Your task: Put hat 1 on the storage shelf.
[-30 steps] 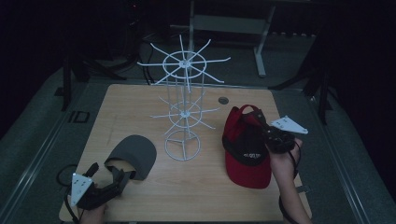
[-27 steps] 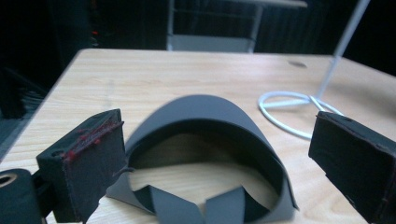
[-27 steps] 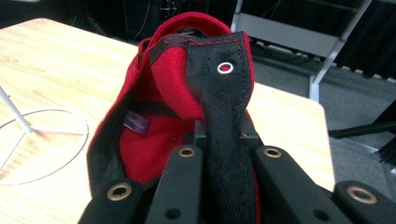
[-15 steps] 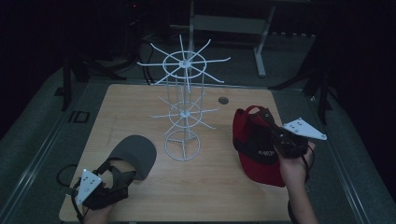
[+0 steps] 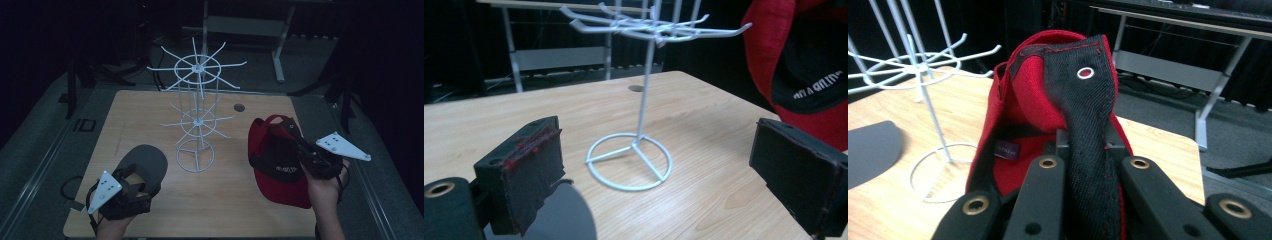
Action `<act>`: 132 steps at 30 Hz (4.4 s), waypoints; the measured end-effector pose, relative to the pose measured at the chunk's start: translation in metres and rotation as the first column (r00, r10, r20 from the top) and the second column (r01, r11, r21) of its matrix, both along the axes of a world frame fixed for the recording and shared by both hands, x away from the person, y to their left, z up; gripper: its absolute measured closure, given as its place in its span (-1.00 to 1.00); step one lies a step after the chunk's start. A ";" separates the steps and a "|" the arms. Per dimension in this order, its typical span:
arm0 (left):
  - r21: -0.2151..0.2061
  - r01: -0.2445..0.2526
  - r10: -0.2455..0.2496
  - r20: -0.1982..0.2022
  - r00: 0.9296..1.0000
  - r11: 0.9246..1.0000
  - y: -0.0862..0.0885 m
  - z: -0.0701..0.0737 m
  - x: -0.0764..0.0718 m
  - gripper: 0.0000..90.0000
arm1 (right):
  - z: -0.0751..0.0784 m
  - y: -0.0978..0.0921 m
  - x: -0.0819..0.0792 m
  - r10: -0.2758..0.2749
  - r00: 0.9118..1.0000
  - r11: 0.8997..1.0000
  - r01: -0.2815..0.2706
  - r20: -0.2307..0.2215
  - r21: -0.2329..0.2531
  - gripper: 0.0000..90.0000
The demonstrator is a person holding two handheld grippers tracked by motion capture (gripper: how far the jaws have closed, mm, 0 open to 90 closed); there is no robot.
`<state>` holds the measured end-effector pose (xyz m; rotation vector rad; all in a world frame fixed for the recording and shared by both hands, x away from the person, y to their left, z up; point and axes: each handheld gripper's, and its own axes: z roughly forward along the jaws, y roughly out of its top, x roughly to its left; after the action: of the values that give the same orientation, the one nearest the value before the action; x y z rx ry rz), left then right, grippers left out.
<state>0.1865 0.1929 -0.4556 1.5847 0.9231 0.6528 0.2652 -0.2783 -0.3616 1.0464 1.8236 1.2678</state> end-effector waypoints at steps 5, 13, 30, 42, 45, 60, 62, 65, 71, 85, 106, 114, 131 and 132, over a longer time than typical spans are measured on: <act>0.022 0.048 -0.049 0.012 0.999 0.999 -0.021 0.013 0.004 -0.84 | 0.005 0.002 -0.010 0.013 1.000 1.000 -0.013 0.012 0.019 0.89; 0.035 0.136 -0.137 0.018 0.990 0.990 -0.052 0.028 0.012 -0.82 | 0.013 0.007 -0.024 0.055 0.998 0.998 -0.056 0.029 0.039 0.89; 0.117 0.290 -0.298 0.064 0.952 0.950 -0.119 0.057 0.024 -0.82 | 0.017 0.026 -0.053 0.163 0.984 0.985 -0.166 0.076 0.034 0.89; 0.111 0.332 -0.340 0.059 0.939 0.937 -0.155 0.080 0.044 -0.80 | 0.017 0.035 -0.061 0.204 0.975 0.977 -0.207 0.083 0.039 0.89; 0.120 0.332 -0.340 0.062 0.938 0.936 -0.162 0.082 0.051 -0.78 | 0.016 0.035 -0.063 0.203 0.975 0.978 -0.207 0.087 0.037 0.89; 0.159 0.392 -0.401 0.026 0.916 0.906 -0.184 0.090 0.072 -0.32 | 0.015 0.037 -0.065 0.234 0.969 0.970 -0.237 0.080 0.043 0.89; 0.166 0.410 -0.419 0.022 0.908 0.897 -0.187 0.092 0.072 -0.15 | 0.014 0.036 -0.064 0.229 0.970 0.972 -0.233 0.079 0.042 0.89; 0.165 0.422 -0.430 0.014 0.903 0.891 -0.190 0.094 0.072 0.09 | 0.013 0.035 -0.062 0.222 0.972 0.973 -0.226 0.077 0.046 0.89; 0.172 0.431 -0.440 0.017 0.898 0.886 -0.196 0.095 0.069 0.51 | 0.011 0.035 -0.061 0.214 0.974 0.976 -0.217 0.075 0.034 0.89; 0.208 0.361 -0.370 0.006 0.929 0.909 -0.208 0.104 0.067 0.88 | 0.000 0.032 -0.060 0.216 0.975 0.973 -0.219 0.052 0.067 0.86; 0.243 0.334 -0.363 0.085 0.928 0.911 -0.216 0.111 0.059 0.89 | -0.011 0.003 -0.085 0.261 0.964 0.949 -0.265 0.047 0.169 0.26; 0.219 0.382 -0.408 0.091 0.908 0.898 -0.193 0.104 0.067 0.89 | 0.001 -0.011 -0.085 0.280 0.958 0.944 -0.286 0.064 0.164 0.22; 0.230 0.669 -0.698 0.080 0.711 0.707 -0.155 0.106 0.074 0.88 | 0.004 0.017 -0.061 0.437 0.899 0.894 -0.435 -0.002 0.107 0.22; 0.238 0.669 -0.701 0.081 0.709 0.704 -0.154 0.106 0.074 0.88 | 0.005 0.020 -0.060 0.446 0.895 0.891 -0.444 -0.008 0.094 0.21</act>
<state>0.2603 0.0393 -0.3496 1.8534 0.0853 0.3229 0.2052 -0.2583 -0.3569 0.7108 2.1250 1.6190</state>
